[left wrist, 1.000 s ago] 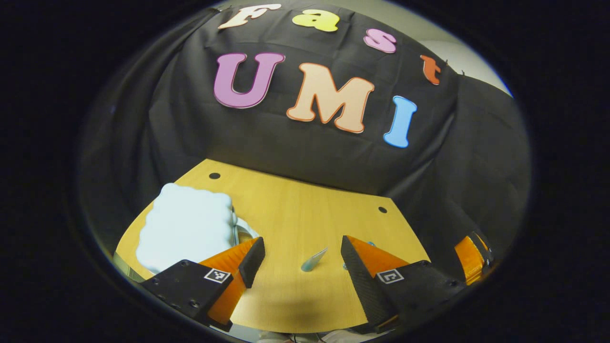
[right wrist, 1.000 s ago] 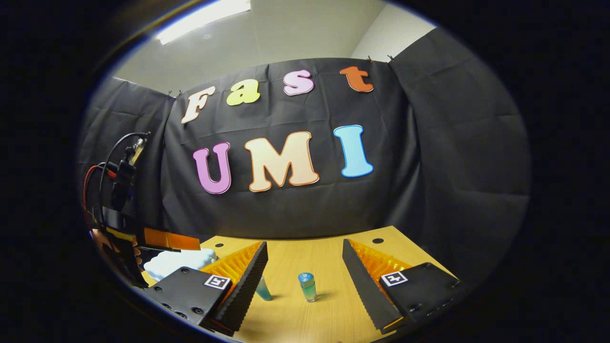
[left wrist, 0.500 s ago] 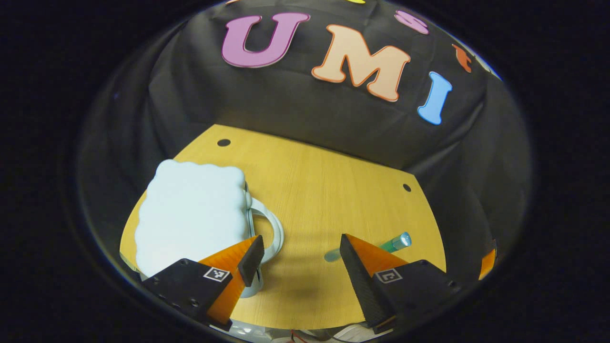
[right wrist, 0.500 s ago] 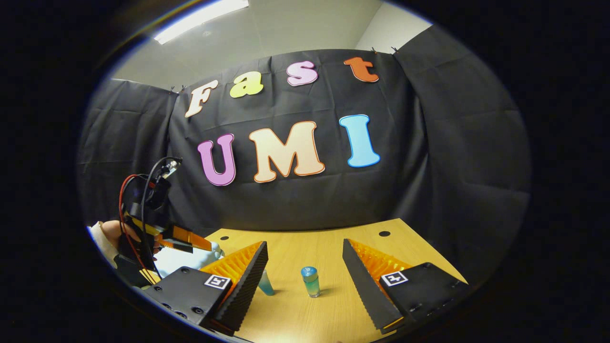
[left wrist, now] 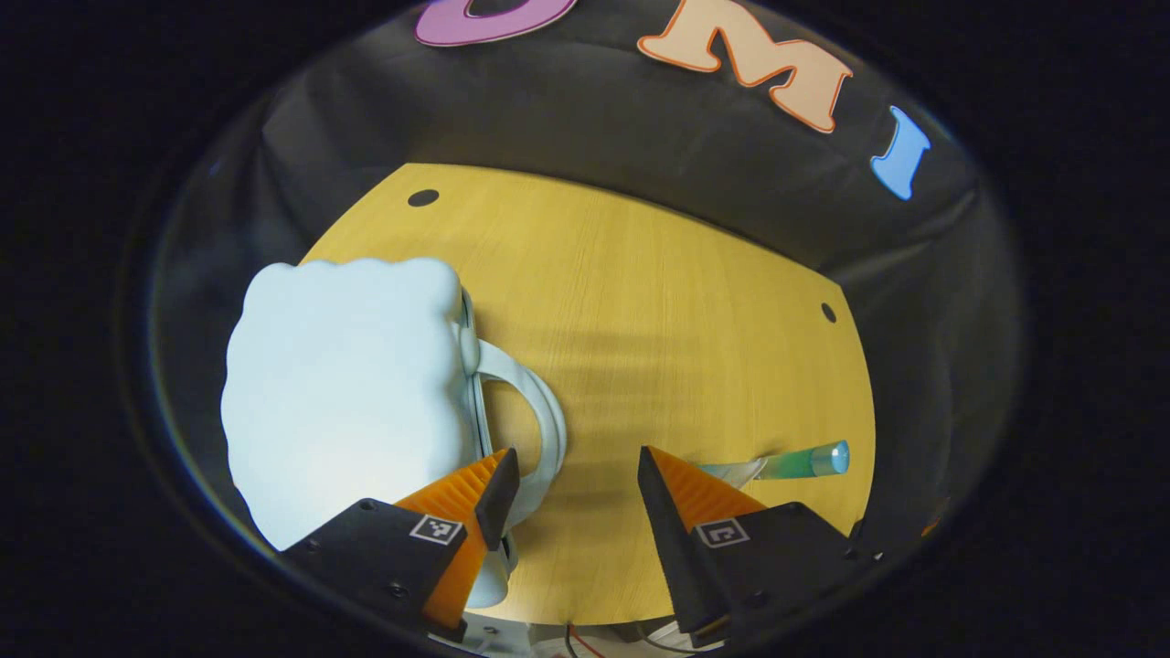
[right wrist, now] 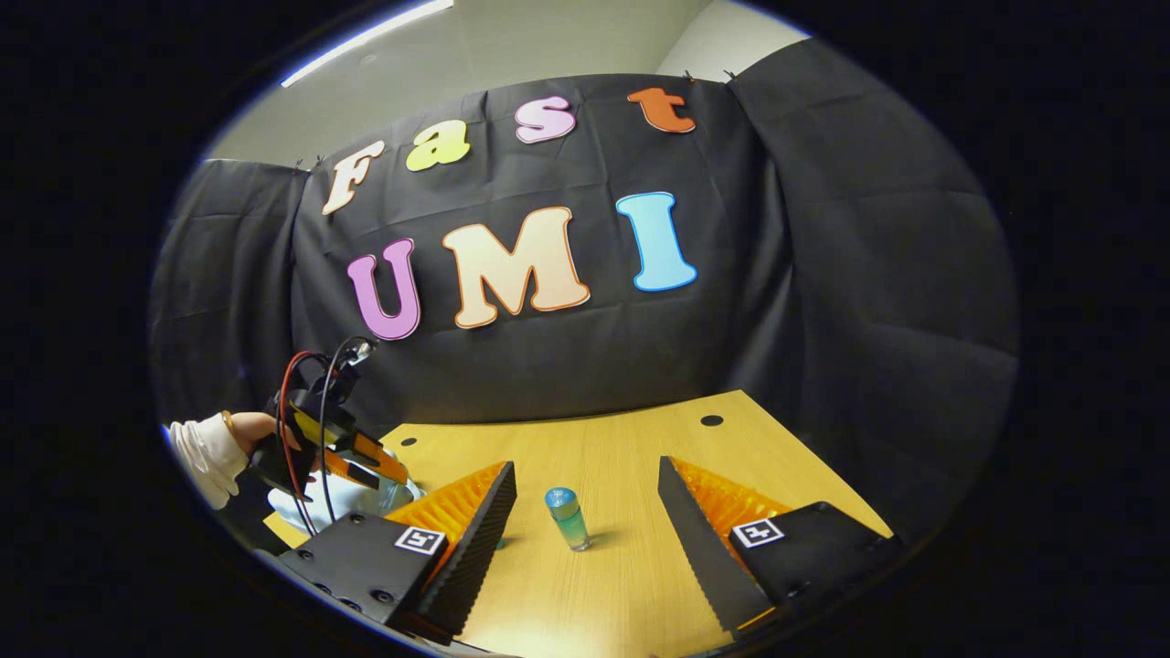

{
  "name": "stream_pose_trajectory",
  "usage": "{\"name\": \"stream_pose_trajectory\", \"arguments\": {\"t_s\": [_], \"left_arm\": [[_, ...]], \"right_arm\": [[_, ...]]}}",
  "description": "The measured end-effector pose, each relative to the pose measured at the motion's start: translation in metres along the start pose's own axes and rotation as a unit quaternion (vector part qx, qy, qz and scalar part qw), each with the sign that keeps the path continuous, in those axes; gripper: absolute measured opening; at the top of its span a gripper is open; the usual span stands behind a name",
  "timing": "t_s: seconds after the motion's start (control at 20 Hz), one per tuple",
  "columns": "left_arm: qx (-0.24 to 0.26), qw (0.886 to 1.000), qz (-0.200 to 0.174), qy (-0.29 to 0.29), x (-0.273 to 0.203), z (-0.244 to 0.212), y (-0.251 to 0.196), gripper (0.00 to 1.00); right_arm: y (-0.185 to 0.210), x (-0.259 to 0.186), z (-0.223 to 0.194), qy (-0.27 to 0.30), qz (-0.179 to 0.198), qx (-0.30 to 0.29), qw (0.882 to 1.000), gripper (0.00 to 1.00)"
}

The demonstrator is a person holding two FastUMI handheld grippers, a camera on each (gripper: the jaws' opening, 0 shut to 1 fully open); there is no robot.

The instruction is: First open the suitcase, pack the skin care products into it, and then close the suitcase.

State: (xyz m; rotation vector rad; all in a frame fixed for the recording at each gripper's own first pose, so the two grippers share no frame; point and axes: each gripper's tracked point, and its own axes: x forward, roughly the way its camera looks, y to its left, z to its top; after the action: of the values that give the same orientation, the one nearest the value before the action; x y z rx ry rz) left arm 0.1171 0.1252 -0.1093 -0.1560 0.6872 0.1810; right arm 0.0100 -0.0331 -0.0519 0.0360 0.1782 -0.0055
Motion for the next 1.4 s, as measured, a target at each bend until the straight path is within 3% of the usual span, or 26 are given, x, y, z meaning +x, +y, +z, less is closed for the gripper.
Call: {"name": "stream_pose_trajectory", "arguments": {"t_s": [0.2,0.25,0.35,0.4,0.45,0.8,1.0,1.25,1.3,1.4], "left_arm": [[-0.003,0.999,0.026,0.038,0.024,-0.003,0.012,0.76],[-0.007,0.999,0.031,0.042,0.028,-0.003,0.014,0.68],[-0.014,0.998,0.033,0.052,0.037,-0.004,0.016,0.63],[-0.015,0.997,0.036,0.060,0.042,-0.005,0.017,0.51],[-0.016,0.997,0.039,0.068,0.046,-0.007,0.019,0.63],[-0.012,0.992,0.080,0.100,0.070,-0.010,0.035,0.40],[-0.016,0.988,0.083,0.127,0.087,-0.015,0.035,0.31],[-0.026,0.986,0.072,0.145,0.100,-0.022,0.031,0.27],[-0.025,0.986,0.071,0.147,0.101,-0.021,0.032,0.18],[-0.019,0.987,0.069,0.147,0.099,-0.019,0.031,0.14]], "right_arm": [[-0.010,-0.002,-0.002,0.003,-0.013,0.003,1.000,0.98],[-0.012,-0.002,-0.003,0.005,-0.016,0.003,1.000,0.98],[-0.017,-0.004,-0.005,0.007,-0.023,0.005,1.000,0.98],[-0.019,-0.004,-0.006,0.009,-0.026,0.006,1.000,0.94],[-0.021,-0.005,-0.007,0.010,-0.029,0.008,1.000,0.95],[-0.031,-0.005,-0.012,0.019,-0.048,0.007,0.999,0.98],[-0.034,-0.005,-0.014,0.024,-0.057,0.003,0.998,0.98],[-0.036,-0.004,-0.015,0.029,-0.068,0.005,0.997,0.98],[-0.036,-0.005,-0.016,0.031,-0.069,0.006,0.997,0.98],[-0.037,-0.004,-0.017,0.033,-0.069,0.006,0.997,0.98]]}}
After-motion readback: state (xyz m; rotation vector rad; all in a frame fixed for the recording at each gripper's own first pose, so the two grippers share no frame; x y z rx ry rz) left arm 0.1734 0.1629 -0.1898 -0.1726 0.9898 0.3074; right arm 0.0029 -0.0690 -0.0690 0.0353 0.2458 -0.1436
